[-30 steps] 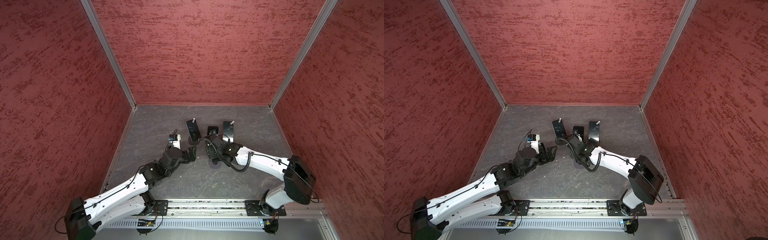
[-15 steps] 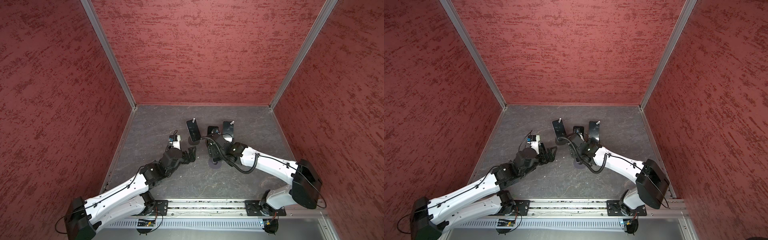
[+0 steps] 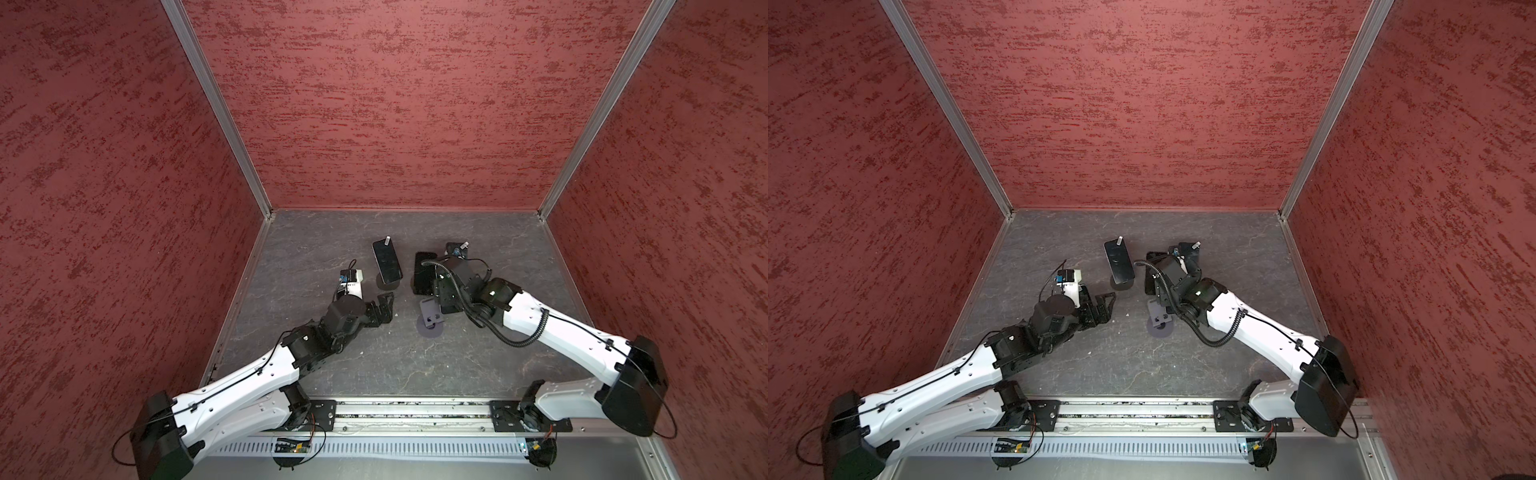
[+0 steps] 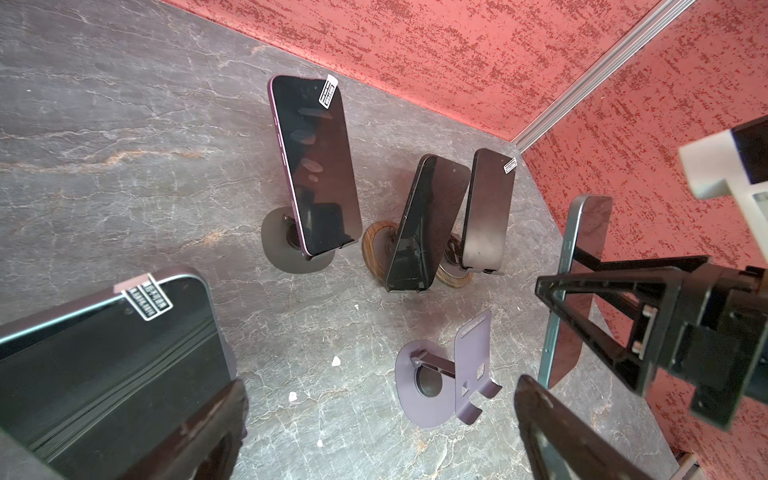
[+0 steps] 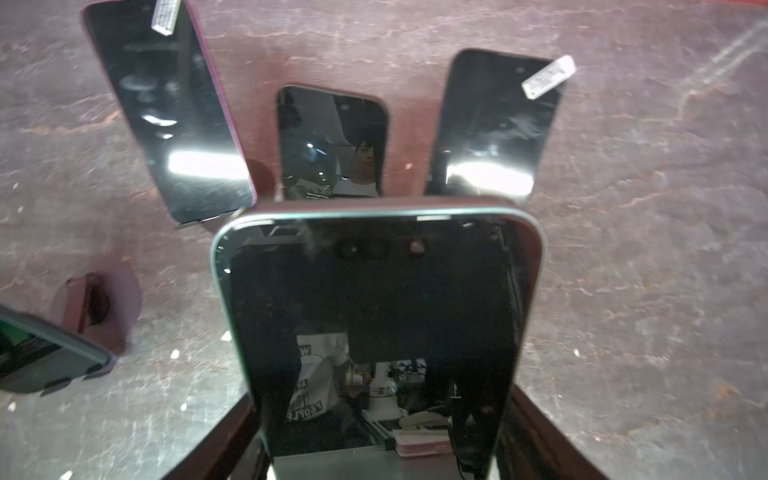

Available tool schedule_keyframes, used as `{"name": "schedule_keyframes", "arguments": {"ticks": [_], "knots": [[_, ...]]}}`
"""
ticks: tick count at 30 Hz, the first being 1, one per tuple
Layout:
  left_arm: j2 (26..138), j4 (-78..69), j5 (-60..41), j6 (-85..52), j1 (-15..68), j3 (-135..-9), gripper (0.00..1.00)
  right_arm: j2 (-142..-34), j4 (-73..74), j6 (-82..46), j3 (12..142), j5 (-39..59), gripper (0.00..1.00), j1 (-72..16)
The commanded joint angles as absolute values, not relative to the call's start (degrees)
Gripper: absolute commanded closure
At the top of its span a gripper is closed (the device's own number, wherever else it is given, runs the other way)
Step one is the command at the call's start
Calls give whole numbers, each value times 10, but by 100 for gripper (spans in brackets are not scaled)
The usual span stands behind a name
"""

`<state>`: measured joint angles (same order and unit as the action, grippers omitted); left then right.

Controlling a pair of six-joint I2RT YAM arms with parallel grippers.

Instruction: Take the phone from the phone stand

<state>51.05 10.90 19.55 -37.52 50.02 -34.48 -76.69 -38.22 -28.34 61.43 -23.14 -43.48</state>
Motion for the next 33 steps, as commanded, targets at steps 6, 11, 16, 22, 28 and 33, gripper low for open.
{"name": "schedule_keyframes", "arguments": {"ticks": [6, 11, 16, 22, 28, 33], "knots": [[510, 85, 187, -358, 488, -341, 1, -742, -404, -331, 537, -182, 42, -387], [510, 74, 183, -359, 483, -334, 0, -741, -395, -344, 494, -147, 41, -382], [513, 67, 173, -360, 480, -332, 1, -753, -373, -354, 465, -121, 41, -375], [512, 68, 173, -364, 479, -332, 0, -785, -347, -358, 449, -102, 40, -374], [507, 68, 173, -369, 477, -328, 1, -827, -325, -363, 445, -93, 39, -374], [505, 69, 173, -368, 473, -328, 0, -859, -325, -368, 440, -94, 39, -373]]}}
